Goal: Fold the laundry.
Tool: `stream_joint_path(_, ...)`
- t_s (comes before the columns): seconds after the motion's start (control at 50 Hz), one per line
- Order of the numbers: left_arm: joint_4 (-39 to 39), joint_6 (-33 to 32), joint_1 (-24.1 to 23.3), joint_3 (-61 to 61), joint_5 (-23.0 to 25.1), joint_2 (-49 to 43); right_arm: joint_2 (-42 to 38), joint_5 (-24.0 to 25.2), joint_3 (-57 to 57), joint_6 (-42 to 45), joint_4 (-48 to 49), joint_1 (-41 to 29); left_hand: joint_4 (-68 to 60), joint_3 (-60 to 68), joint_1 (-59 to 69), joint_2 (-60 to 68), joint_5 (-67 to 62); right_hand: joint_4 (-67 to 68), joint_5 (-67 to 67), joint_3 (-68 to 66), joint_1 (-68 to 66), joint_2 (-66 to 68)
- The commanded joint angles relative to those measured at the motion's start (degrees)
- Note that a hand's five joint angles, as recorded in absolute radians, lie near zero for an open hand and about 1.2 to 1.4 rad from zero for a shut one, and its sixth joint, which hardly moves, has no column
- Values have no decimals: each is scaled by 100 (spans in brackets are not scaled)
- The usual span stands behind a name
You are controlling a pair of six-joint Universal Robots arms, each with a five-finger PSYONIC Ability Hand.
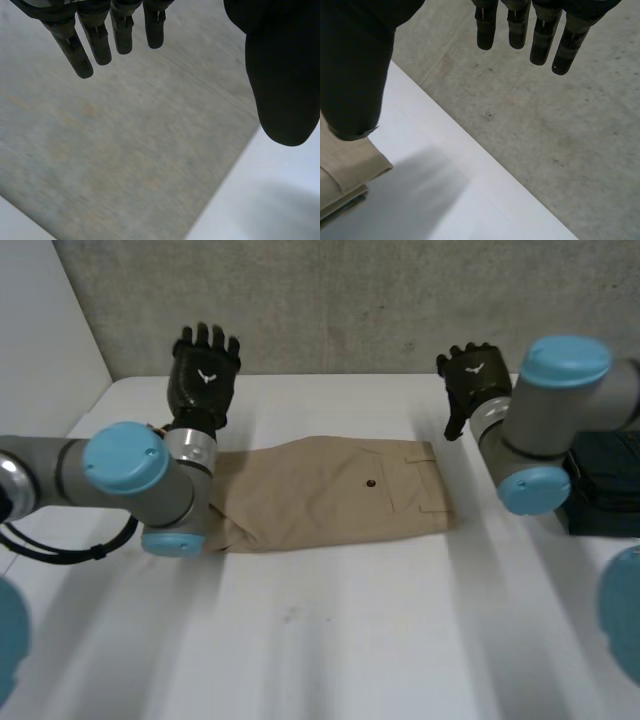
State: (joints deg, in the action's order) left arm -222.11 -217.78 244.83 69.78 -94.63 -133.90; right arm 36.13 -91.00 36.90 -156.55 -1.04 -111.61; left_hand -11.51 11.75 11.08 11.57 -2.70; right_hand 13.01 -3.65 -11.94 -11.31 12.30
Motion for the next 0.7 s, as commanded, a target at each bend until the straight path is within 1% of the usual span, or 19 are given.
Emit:
stream_joint_path(0.02,-316,165,-50,1528,-64,1541,2168,460,2249,-139,-212,51,151,-175,-108,-157,270,-301,365,194,131,-230)
stream_joint_path(0.08,-114,533,-41,2178,-38,1972,2469,864,3014,-87,-414,69,146,-170,-103,-152,265,-301,365,194,131,-230)
stream_joint_path(0.12,113,910,-24,2547,-29,2174,2486,1057,3383,-121,-598,78,113,-137,-70,-119,232,193,-128,-299,-362,263)
stream_joint_path(0.16,342,1193,-23,2733,-20,2245,2486,1137,3630,-130,-643,104,96,-120,-53,-102,215,346,-282,-453,-516,417)
stream_joint_path(0.18,613,1455,-23,2864,-20,2280,2486,1181,3840,-130,-617,156,96,-120,-53,-102,215,530,-465,-636,-700,601)
stream_joint_path(0.24,1028,1825,-15,2971,-2,2307,2408,1234,4000,-139,-450,192,62,-86,-19,-68,181,1068,-1003,-1174,-1238,1139)
stream_joint_path(0.26,1307,2053,-15,2980,6,2307,2294,1243,4062,-139,-284,201,45,-69,-2,-51,164,1320,-1255,-1426,-1489,1391)
stream_joint_path(0.32,1730,2379,3,2962,41,2316,1934,1260,4036,-139,59,218,45,-69,-2,-51,164,1624,-1559,-1730,-1793,1694)
stream_joint_path(0.4,1899,2494,3,2953,41,2324,1635,1261,3914,-165,332,236,45,-69,-2,-51,164,1894,-1829,-2000,-2063,1964)
stream_joint_path(0.54,1899,2486,12,2953,41,2395,1265,1296,3711,-183,526,297,28,-52,15,-34,147,2080,-2015,-2186,-2249,2150)
stream_joint_path(0.62,1899,2495,3,2953,33,2404,1107,1454,3632,-183,535,297,28,-52,15,-34,147,2163,-2099,-2270,-2333,2234)
stream_joint_path(0.7,1899,2486,-15,2971,41,2395,1045,1612,3579,-183,596,306,28,-52,15,-34,147,2851,-2786,-2957,-3020,2922)
